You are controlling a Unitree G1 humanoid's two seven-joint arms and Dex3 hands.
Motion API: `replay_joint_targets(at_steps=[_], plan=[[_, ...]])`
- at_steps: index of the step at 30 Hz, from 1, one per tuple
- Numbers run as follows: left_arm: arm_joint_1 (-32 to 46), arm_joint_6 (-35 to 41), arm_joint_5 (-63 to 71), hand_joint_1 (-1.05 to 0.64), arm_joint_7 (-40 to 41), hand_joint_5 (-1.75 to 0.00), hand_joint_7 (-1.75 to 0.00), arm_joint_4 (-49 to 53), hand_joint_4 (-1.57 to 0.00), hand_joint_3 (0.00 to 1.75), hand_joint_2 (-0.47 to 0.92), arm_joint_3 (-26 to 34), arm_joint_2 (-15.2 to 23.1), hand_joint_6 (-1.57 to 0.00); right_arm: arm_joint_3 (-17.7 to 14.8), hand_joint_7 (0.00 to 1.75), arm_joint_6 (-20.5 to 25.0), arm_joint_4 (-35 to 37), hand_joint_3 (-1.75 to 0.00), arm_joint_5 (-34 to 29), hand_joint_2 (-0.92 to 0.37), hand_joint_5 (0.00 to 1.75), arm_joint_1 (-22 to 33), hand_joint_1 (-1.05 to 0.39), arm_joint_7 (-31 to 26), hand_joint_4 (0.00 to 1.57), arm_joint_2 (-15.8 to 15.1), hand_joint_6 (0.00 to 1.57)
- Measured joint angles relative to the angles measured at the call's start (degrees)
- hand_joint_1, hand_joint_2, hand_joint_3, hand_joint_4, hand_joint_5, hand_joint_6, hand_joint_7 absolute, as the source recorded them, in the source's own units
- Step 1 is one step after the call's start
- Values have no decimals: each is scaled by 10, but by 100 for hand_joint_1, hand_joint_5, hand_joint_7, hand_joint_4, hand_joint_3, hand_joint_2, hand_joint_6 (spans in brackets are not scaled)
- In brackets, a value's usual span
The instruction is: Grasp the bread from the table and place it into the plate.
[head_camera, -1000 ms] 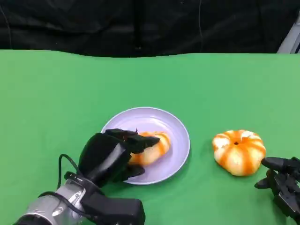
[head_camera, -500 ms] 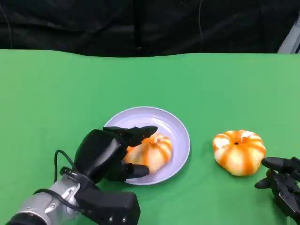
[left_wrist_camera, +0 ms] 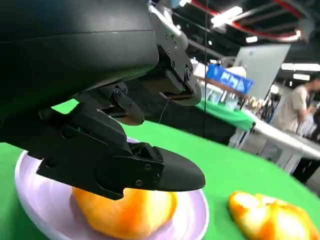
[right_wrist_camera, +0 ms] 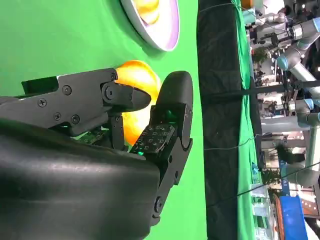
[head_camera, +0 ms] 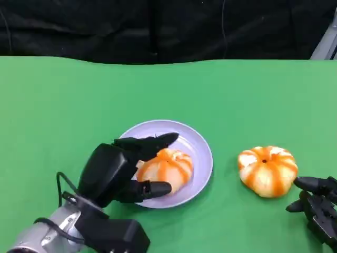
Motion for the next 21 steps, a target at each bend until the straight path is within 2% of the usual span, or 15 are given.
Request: replay_joint_targets(at_steps=[3, 13, 21], plan=[[13, -27, -35, -69, -12, -2, 0, -9, -79, 31, 92, 23, 1, -58, 0, 67, 0, 2, -43, 0, -92, 132, 0, -1, 0, 68, 0, 90], [39, -74, -159, -60, -131, -2, -2, -12, -80, 26, 92, 92, 2, -61, 0, 68, 0, 4, -42, 0, -92, 131, -1, -3, 0, 68, 0, 90], [57, -125, -225, -54, -168, -3, -2, 23, -87, 30, 92, 158, 1, -65, 0, 67, 0, 4, -44, 0, -92, 131, 0, -2, 3, 68, 0, 89]])
